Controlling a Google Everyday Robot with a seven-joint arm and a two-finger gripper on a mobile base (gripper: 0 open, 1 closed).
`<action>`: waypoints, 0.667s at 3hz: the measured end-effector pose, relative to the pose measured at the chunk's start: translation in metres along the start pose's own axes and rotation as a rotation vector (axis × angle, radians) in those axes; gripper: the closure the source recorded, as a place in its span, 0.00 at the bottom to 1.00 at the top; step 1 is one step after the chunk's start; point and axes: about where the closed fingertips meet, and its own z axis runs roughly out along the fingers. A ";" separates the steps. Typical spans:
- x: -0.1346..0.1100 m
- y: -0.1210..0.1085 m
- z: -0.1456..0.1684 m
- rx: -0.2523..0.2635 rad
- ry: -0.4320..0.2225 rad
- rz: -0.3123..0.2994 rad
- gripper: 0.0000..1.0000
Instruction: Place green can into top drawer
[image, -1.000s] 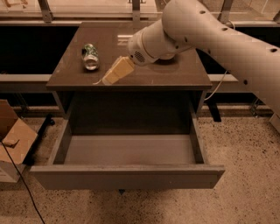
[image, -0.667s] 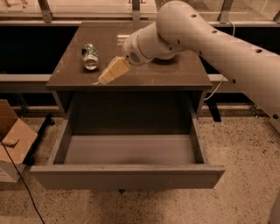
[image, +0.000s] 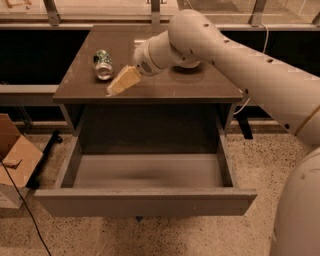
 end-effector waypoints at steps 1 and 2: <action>-0.002 -0.009 0.023 -0.016 -0.009 0.005 0.00; -0.007 -0.024 0.062 -0.050 -0.031 0.025 0.00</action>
Offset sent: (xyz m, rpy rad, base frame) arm 0.0564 0.0339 -0.0223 0.0423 0.0290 0.0231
